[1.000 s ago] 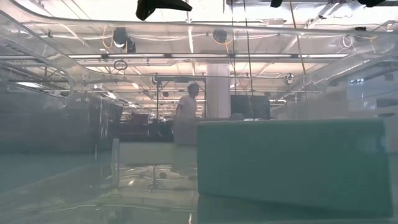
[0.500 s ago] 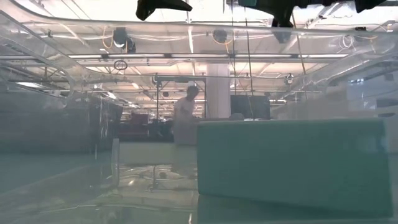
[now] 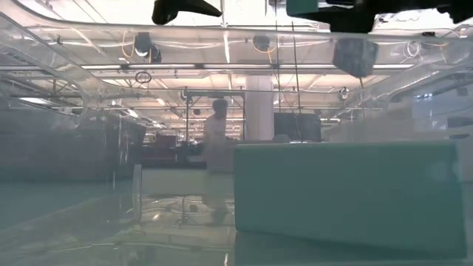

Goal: Sort & place blocks by color
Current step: Put the light blue block into the transparent bin, then put the bottom violet block into the grey bin

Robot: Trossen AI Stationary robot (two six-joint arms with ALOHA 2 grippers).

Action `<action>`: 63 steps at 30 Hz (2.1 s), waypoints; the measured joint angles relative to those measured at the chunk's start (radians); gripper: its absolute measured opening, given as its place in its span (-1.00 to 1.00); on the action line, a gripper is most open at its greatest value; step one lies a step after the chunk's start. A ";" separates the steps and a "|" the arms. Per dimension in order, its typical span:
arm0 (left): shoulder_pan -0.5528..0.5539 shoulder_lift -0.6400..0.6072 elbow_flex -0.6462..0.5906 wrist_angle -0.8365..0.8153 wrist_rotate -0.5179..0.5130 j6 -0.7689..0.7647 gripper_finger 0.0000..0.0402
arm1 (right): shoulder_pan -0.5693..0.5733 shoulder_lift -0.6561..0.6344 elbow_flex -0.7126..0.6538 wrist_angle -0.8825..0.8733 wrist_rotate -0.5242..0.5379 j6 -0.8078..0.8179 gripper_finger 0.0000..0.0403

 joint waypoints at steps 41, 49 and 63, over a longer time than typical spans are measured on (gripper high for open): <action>-0.214 0.000 0.000 -0.067 -0.036 -0.013 0.27 | 0.154 0.304 0.209 -0.055 -0.015 -0.377 0.16; -0.214 0.000 0.000 -0.073 -0.037 -0.012 0.27 | 0.208 0.134 0.209 -0.351 -0.184 -0.156 0.15; -0.214 0.000 0.000 -0.076 -0.053 0.020 0.27 | 0.362 0.005 0.209 -1.004 -0.270 0.804 0.10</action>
